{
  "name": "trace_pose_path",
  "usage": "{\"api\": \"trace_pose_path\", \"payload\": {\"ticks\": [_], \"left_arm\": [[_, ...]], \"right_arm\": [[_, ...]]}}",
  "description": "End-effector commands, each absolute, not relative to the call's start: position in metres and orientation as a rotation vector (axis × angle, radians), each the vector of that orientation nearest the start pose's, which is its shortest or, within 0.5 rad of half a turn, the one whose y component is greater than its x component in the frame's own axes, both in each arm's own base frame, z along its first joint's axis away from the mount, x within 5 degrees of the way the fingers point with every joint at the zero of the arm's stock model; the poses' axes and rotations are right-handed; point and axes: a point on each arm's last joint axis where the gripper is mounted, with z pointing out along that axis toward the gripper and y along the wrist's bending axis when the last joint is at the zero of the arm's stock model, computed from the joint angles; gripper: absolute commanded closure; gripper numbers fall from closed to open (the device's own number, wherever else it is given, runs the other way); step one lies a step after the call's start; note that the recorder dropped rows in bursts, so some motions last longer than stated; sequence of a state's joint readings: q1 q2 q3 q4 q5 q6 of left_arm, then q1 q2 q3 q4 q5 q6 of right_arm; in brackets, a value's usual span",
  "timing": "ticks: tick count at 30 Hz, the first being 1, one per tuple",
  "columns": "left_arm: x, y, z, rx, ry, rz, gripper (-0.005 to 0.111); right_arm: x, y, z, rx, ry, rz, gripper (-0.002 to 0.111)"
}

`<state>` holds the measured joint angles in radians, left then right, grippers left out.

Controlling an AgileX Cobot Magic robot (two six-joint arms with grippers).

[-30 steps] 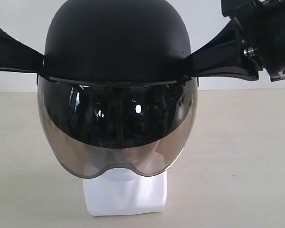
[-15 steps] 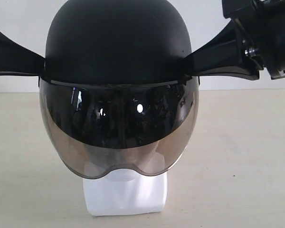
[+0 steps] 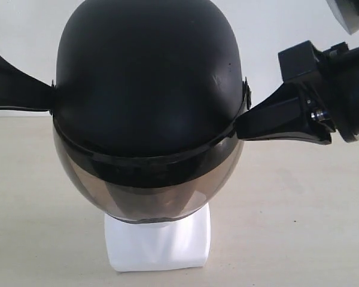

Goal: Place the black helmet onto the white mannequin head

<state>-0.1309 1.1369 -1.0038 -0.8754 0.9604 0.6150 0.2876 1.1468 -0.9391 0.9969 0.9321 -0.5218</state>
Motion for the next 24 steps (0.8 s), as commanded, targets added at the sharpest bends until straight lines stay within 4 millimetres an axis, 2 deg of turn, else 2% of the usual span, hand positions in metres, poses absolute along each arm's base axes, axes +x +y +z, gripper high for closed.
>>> {"api": "trace_pose_path", "payload": {"ticks": [1, 11, 24], "left_arm": [[0.206, -0.088, 0.342, 0.571, 2.321, -0.873, 0.102], [0.189, -0.086, 0.357, 0.617, 2.236, -0.837, 0.102], [0.160, -0.080, 0.381, 0.607, 2.113, -0.793, 0.102]], "right_arm": [[0.193, 0.122, 0.335, -0.489, 2.316, 1.110, 0.108], [0.180, 0.114, 0.356, -0.450, 2.196, 1.060, 0.108], [0.176, 0.116, 0.355, -0.483, 2.224, 1.092, 0.108]]}}
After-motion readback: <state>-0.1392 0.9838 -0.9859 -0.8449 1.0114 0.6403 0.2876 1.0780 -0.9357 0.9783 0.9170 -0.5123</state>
